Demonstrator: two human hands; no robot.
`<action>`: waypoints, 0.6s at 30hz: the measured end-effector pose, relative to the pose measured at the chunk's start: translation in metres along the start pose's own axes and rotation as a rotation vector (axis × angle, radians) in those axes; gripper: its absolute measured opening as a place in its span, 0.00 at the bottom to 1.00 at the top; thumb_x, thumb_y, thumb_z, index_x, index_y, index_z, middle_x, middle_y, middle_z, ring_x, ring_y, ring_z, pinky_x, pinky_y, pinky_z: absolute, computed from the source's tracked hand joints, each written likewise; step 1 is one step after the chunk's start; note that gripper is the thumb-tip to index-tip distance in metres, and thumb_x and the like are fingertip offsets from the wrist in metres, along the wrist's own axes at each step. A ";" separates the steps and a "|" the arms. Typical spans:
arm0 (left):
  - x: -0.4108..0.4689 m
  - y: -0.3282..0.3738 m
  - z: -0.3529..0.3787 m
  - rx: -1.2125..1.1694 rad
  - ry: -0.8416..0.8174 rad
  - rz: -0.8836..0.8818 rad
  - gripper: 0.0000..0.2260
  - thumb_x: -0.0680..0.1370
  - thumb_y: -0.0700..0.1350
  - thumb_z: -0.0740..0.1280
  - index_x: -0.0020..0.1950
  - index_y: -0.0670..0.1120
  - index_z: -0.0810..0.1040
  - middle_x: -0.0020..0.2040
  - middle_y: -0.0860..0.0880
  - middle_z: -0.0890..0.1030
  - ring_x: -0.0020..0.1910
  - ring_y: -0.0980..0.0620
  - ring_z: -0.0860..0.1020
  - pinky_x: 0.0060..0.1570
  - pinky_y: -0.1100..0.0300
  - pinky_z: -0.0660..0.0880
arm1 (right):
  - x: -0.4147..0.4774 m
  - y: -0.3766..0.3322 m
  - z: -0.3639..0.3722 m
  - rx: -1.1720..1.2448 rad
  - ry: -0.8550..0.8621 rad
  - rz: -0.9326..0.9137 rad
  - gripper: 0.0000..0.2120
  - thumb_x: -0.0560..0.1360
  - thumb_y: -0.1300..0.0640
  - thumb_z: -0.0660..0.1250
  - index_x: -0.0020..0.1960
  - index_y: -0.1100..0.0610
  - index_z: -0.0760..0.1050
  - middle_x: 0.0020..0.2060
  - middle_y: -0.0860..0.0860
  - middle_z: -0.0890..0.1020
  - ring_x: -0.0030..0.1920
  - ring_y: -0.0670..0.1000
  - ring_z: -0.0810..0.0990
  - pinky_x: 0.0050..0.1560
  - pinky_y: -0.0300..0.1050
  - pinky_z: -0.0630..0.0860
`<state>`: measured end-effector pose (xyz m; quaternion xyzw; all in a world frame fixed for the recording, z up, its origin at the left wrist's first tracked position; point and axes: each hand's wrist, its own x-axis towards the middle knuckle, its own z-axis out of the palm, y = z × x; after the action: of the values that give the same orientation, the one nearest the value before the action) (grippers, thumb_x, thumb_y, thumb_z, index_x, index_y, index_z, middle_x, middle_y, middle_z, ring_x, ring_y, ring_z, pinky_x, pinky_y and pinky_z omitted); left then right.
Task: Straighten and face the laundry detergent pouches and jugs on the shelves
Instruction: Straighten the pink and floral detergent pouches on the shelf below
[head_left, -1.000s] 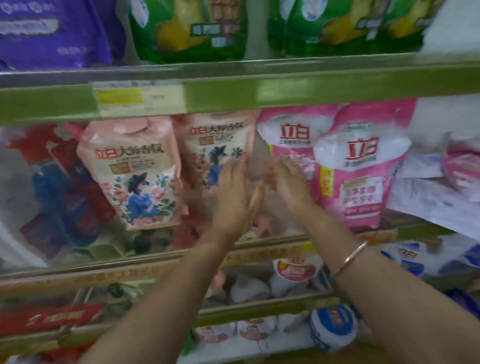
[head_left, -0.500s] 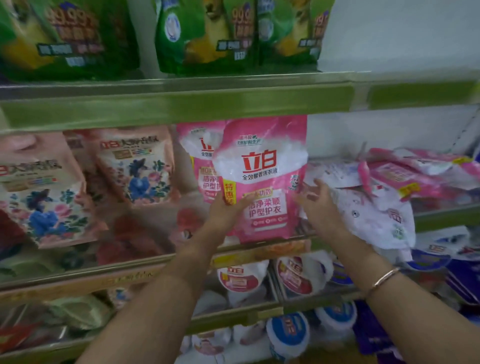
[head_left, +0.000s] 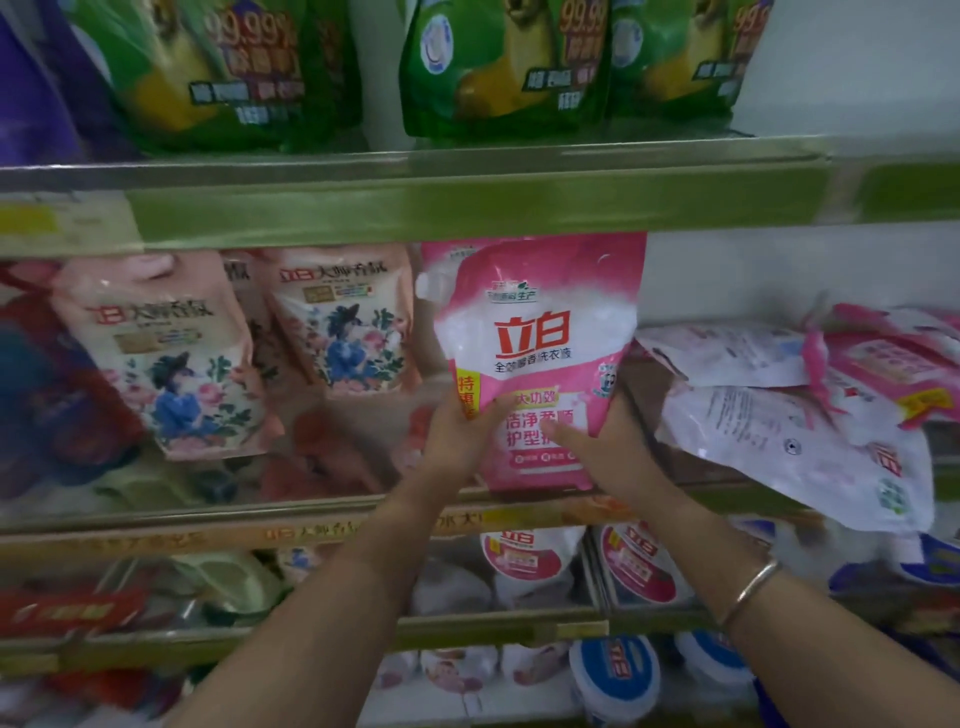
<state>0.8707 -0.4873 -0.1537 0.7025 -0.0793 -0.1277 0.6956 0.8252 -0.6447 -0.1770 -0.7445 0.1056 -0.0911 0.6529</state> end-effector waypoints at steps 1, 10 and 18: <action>0.002 0.000 -0.009 0.000 0.019 -0.005 0.17 0.76 0.45 0.68 0.63 0.47 0.71 0.50 0.50 0.83 0.45 0.53 0.83 0.44 0.56 0.81 | 0.002 -0.001 0.011 -0.025 -0.011 0.011 0.28 0.69 0.52 0.74 0.64 0.50 0.67 0.54 0.49 0.82 0.50 0.50 0.84 0.49 0.53 0.82; 0.013 -0.001 -0.081 -0.053 0.149 0.037 0.09 0.73 0.43 0.70 0.49 0.53 0.75 0.46 0.51 0.84 0.40 0.54 0.84 0.38 0.58 0.82 | 0.017 -0.006 0.078 -0.013 -0.071 0.022 0.14 0.77 0.55 0.65 0.60 0.48 0.65 0.51 0.43 0.78 0.47 0.42 0.80 0.42 0.29 0.78; 0.018 -0.029 -0.085 -0.039 0.156 0.016 0.19 0.69 0.40 0.74 0.58 0.49 0.75 0.50 0.48 0.84 0.46 0.51 0.84 0.46 0.54 0.81 | 0.074 0.008 0.042 -0.020 0.268 0.002 0.11 0.71 0.57 0.72 0.51 0.56 0.74 0.41 0.43 0.84 0.42 0.40 0.83 0.41 0.38 0.79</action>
<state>0.9102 -0.4103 -0.1838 0.6961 -0.0279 -0.0684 0.7141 0.9077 -0.6259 -0.1902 -0.7319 0.1934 -0.1880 0.6258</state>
